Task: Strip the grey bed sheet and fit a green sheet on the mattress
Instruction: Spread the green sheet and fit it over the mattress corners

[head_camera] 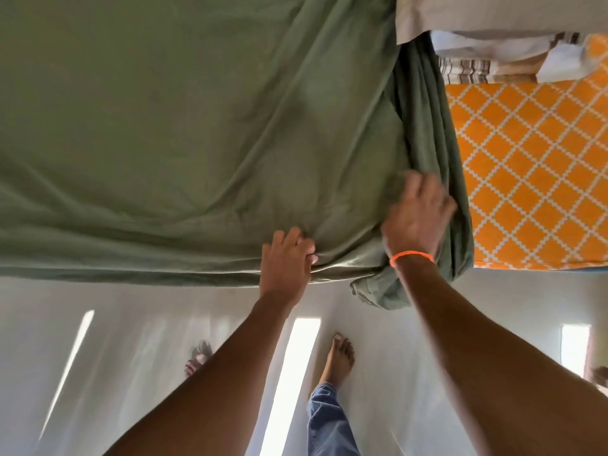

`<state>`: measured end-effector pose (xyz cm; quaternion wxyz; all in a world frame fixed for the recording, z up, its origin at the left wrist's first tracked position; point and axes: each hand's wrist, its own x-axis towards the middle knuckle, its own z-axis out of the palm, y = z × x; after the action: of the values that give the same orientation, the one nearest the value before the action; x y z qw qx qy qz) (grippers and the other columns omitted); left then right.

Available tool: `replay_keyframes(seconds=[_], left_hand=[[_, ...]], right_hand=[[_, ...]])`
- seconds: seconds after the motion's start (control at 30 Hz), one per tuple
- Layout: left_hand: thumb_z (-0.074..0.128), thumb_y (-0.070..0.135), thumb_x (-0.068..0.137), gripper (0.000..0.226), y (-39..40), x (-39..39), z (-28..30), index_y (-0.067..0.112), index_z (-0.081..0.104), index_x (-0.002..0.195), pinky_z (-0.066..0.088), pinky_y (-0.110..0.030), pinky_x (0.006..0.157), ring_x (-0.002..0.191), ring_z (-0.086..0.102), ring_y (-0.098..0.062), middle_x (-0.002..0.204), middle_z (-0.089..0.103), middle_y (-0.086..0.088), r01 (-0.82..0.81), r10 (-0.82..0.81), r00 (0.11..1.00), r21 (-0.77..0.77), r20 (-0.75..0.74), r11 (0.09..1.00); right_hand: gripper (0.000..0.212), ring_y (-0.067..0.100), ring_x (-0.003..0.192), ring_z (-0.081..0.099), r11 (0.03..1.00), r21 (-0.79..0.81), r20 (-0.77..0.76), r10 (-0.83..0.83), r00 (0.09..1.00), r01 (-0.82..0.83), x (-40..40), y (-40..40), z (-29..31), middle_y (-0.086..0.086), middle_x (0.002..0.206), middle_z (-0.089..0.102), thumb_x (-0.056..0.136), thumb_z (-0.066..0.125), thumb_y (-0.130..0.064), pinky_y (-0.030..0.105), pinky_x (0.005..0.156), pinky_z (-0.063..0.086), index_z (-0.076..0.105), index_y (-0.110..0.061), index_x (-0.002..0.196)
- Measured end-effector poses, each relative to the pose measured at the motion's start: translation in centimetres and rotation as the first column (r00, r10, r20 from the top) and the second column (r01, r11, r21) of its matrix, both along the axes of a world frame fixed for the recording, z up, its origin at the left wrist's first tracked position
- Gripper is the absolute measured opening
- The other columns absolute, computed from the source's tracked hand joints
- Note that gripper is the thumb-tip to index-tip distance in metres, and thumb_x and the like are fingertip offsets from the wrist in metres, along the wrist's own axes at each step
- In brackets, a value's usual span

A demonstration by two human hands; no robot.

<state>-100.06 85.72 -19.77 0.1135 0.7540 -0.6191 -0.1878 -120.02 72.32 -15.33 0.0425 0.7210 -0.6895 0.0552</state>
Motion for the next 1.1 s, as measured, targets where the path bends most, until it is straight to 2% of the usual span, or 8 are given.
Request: replay_keyframes(seconds=[0.1, 0.23, 0.37, 0.47, 0.63, 0.8, 0.97, 1.1], left_hand=[[0.071, 0.026, 0.091, 0.011, 0.8, -0.1, -0.4, 0.027, 0.062, 0.086, 0.038, -0.038, 0.080, 0.101, 0.046, -0.017, 0.112, 0.055, 0.012, 0.031, -0.033, 0.995, -0.024, -0.091, 0.999], [0.074, 0.024, 0.085, 0.011, 2.1, 0.5, -0.3, 0.023, 0.064, 0.079, 0.043, -0.038, 0.082, 0.099, 0.051, -0.017, 0.116, 0.062, 0.013, 0.111, -0.102, 0.938, 0.010, -0.331, 0.994], [0.067, 0.022, 0.086, 0.008, 4.0, 0.3, 0.4, 0.024, 0.062, 0.079, 0.050, -0.040, 0.075, 0.084, 0.055, -0.018, 0.089, 0.065, 0.009, 0.241, -0.151, 0.885, 0.156, -0.441, 0.958], [0.061, 0.025, 0.087, 0.013, 4.3, 0.1, 1.1, 0.027, 0.052, 0.077, 0.044, -0.034, 0.070, 0.084, 0.057, -0.020, 0.084, 0.064, 0.006, 0.223, -0.095, 0.894, 0.251, -0.438, 0.942], [0.060, 0.028, 0.098, 0.017, 3.2, 3.3, 0.4, 0.032, 0.077, 0.099, 0.053, -0.030, 0.092, 0.103, 0.069, -0.012, 0.111, 0.076, 0.011, 0.264, 0.078, 0.804, 0.472, -0.589, 0.841], [0.051, 0.023, 0.075, 0.031, 4.5, 13.5, -0.8, 0.041, 0.077, 0.072, 0.059, -0.037, 0.078, 0.086, 0.077, -0.018, 0.079, 0.080, 0.006, -0.265, 0.610, 0.427, 0.553, -0.667, 0.790], [0.051, -0.011, 0.090, 0.031, 7.8, 28.2, 0.0, 0.010, 0.069, 0.075, 0.055, -0.025, 0.055, 0.066, 0.069, -0.028, 0.081, 0.075, -0.019, -0.697, 0.751, -0.083, 0.577, -0.656, 0.427], [0.054, -0.002, 0.092, 0.024, 11.6, 39.8, -0.1, 0.018, 0.067, 0.086, 0.049, -0.029, 0.065, 0.065, 0.064, -0.023, 0.086, 0.077, -0.008, -0.803, 0.741, -0.252, 0.562, -0.623, 0.199]], right_hand=[[0.058, 0.028, 0.128, 0.050, 0.842, 0.206, 0.107, 0.488, 0.866, -0.499, 5.0, 1.9, -1.2, 0.000, 0.138, 0.052, 0.077, 0.058, -0.023, 0.047, 0.103, 0.035, 0.055, -0.030, 0.135], [0.024, 0.025, 0.109, 0.053, 0.771, 0.303, -0.028, 0.595, 0.803, -0.560, 5.7, 3.1, -2.1, -0.006, 0.112, 0.058, 0.083, 0.068, -0.021, 0.046, 0.093, 0.035, 0.062, -0.030, 0.105], [0.014, 0.027, 0.095, 0.052, 0.634, 0.351, 0.000, 0.736, 0.677, -0.689, 3.8, 5.2, -0.9, -0.002, 0.093, 0.056, 0.074, 0.063, -0.025, 0.044, 0.082, 0.033, 0.058, -0.024, 0.087], [0.015, 0.030, 0.092, 0.062, 0.598, 0.523, -0.045, 0.731, 0.681, -0.607, 5.7, 5.6, 0.3, 0.000, 0.087, 0.063, 0.069, 0.063, -0.025, 0.042, 0.082, 0.034, 0.065, -0.020, 0.083], [0.038, 0.031, 0.124, 0.063, 0.562, 0.772, -0.149, 0.614, 0.775, -0.296, 14.0, 3.5, 2.1, 0.009, 0.133, 0.064, 0.097, 0.051, -0.034, 0.037, 0.096, 0.049, 0.063, -0.018, 0.130], [0.029, 0.034, 0.115, 0.062, 0.560, 0.720, 0.140, 0.460, 0.877, -0.409, 23.9, 4.7, 1.0, 0.009, 0.120, 0.070, 0.101, 0.045, -0.025, 0.039, 0.092, 0.050, 0.072, -0.021, 0.109], [0.031, 0.030, 0.081, 0.069, 0.580, 0.625, 0.454, 0.275, 0.847, -0.523, 35.6, 10.7, -0.6, 0.000, 0.083, 0.076, 0.083, 0.038, -0.035, 0.043, 0.075, 0.056, 0.068, -0.028, 0.082], [0.027, 0.017, 0.084, 0.073, 0.566, 0.593, 0.611, 0.148, 0.778, -0.573, 45.2, 16.0, -1.7, -0.009, 0.090, 0.078, 0.082, 0.046, -0.030, 0.038, 0.081, 0.059, 0.072, -0.031, 0.088]])
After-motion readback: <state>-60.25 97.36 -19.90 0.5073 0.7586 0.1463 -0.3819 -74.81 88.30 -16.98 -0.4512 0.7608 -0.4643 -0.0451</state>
